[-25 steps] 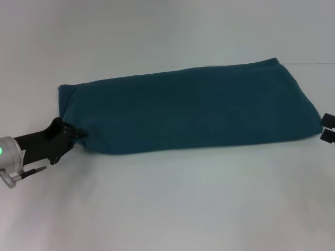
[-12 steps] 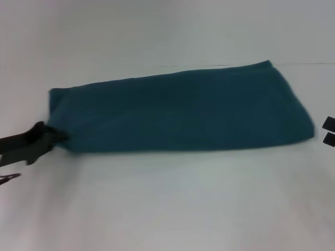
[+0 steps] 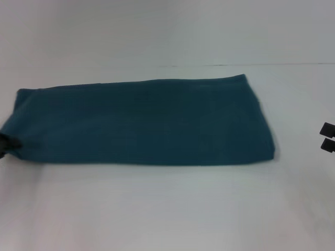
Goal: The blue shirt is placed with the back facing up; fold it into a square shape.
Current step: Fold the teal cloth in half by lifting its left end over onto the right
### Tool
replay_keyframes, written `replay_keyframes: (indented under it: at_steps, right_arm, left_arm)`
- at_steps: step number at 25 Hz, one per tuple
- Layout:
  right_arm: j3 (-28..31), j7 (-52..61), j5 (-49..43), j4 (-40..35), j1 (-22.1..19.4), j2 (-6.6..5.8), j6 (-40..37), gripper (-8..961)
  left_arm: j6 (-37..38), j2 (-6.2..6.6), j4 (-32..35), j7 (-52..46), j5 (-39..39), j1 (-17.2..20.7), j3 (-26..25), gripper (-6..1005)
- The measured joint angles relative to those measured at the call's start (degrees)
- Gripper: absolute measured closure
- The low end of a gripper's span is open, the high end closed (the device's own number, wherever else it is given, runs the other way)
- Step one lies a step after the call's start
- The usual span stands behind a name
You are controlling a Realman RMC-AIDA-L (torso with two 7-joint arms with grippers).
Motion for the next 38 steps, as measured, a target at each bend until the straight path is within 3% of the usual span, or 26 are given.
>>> replay_keyframes:
  at_steps: [13,20,26,27,31,38]
  right_arm:
    - [0.11,0.05,-0.24,0.06,0.67,-0.15,-0.09,180]
    - [0.07,0.03,-0.23,0.06,0.82,-0.01,0.81,180]
    - [-0.12,0.10,-0.23,0.06,1.29,0.08,0.86,180]
    - [-0.18,0.10,-0.22,0.06,1.43,0.08,0.91,180]
    - [-0.31,0.10,-0.22,0.06,1.74,0.14,1.41,180]
    - [-0.31,-0.01,-0.22,0.06,1.87,0.26,1.63,180]
  left_arm:
    - [3.79,0.33,1.76,-0.02,-1.33,0.17,-2.32,986]
    - [10.80,0.45,1.79,0.71,-9.76,-2.70,-1.78,987]
    - [14.10,0.23,1.46,0.77,-10.95,-7.06,-1.34,986]
    - [14.79,-0.19,1.37,0.81,-11.70,-9.59,0.56,987]
    - [15.10,-1.17,1.31,0.80,-14.17,-12.51,4.75,987]
    - [14.46,-4.00,1.72,0.73,-17.69,-16.98,11.07,986]
